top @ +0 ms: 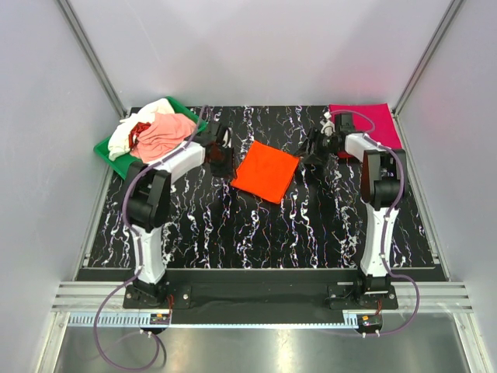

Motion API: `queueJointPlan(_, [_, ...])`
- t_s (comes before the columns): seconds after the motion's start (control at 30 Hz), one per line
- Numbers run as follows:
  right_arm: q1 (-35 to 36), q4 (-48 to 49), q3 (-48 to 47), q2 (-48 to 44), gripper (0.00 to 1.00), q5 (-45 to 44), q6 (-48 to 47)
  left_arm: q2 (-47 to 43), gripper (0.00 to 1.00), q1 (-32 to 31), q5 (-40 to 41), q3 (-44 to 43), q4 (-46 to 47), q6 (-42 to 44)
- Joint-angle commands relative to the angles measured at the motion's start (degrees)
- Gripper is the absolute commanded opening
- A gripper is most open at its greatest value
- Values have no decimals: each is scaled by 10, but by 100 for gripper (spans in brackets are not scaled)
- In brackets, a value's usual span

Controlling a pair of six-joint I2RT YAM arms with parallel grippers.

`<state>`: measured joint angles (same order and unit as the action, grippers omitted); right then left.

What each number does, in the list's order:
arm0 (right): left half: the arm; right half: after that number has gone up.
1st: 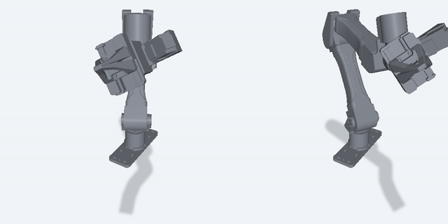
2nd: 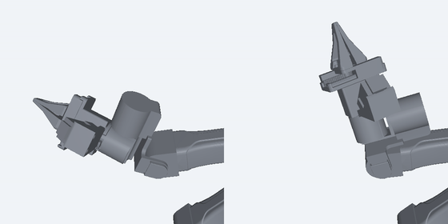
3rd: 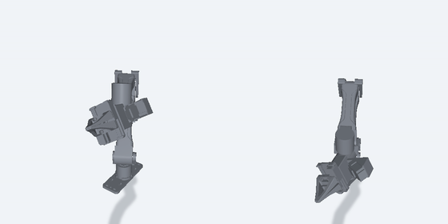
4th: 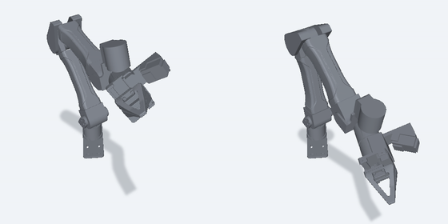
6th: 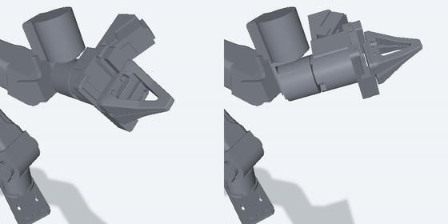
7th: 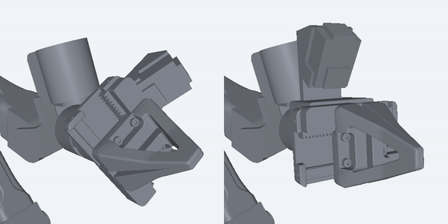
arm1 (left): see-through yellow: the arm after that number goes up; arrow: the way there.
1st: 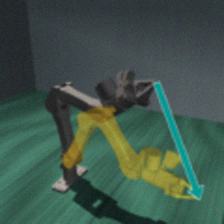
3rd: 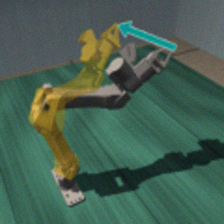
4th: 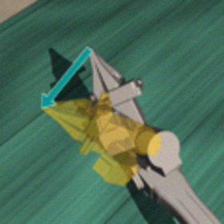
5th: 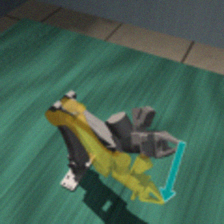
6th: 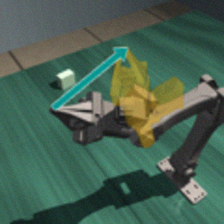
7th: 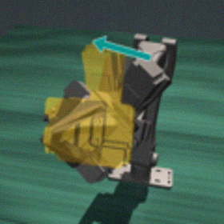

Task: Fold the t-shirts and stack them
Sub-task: Fold the tshirt, then neatly place the folded tshirt to the corner

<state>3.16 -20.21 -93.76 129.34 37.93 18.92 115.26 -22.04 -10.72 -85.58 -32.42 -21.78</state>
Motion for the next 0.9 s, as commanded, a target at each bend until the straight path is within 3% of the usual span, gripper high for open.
queueJointPlan(0.0, [16, -10, -24, 29, 70, -19, -5, -100, 40, -1, -27, -20, -14, 17])
queueJointPlan(0.17, [25, -26, -34, 35, 72, -33, -20, -203, 41, -2, -70, 7, -26, 30])
queueJointPlan(0.43, [40, -88, -71, 64, 63, -53, -48, -306, 43, -1, -113, 93, -26, 53])
queueJointPlan(0.67, [40, -100, -64, 66, 52, -72, -61, -340, 43, 0, -91, 121, -38, 89])
queueJointPlan(0.87, [34, -105, -68, 72, 32, -61, -60, -349, 42, 0, -109, 131, -39, 89])
